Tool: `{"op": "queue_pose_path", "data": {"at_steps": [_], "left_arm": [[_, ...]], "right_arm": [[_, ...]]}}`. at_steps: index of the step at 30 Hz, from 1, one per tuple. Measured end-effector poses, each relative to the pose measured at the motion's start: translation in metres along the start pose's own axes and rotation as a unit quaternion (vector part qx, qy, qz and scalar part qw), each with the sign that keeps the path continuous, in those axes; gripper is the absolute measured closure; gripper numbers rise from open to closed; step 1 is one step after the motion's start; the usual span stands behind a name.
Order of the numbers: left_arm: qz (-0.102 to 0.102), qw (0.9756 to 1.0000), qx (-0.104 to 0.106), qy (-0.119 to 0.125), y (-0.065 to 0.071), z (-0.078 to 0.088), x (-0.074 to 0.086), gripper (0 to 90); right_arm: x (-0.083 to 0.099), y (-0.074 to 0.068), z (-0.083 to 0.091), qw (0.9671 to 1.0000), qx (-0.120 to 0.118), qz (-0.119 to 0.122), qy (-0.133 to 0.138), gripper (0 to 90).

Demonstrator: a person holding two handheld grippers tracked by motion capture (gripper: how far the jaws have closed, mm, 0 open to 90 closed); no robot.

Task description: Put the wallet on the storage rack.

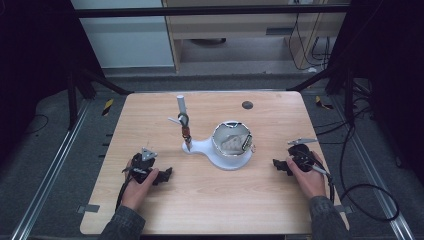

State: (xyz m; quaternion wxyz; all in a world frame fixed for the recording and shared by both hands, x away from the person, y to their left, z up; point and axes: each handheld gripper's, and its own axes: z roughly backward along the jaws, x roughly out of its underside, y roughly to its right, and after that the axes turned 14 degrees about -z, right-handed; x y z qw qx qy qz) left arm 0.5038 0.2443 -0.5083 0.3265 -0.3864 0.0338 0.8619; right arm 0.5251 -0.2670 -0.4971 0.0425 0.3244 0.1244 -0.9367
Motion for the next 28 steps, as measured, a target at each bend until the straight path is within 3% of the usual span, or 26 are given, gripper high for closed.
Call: {"op": "queue_pose_path", "data": {"at_steps": [15,18,20,28], "left_arm": [[0.0,1.0,0.001,0.0,0.0,0.0,0.0,0.9],[0.0,1.0,0.001,0.0,0.0,0.0,0.0,0.8],[0.0,1.0,0.001,0.0,0.0,0.0,0.0,0.7],[-0.002,1.0,0.002,-0.001,-0.001,-0.001,-0.001,0.0]], "right_arm": [[0.002,-0.004,-0.008,0.9997,0.018,-0.008,0.015,2.8],[0.004,-0.007,-0.011,0.999,0.034,-0.009,0.028,0.4],[0.009,-0.008,-0.014,0.9977,0.034,-0.012,0.058,0.2],[0.012,-0.011,-0.013,0.9965,0.047,-0.029,0.064,0.1]]}}
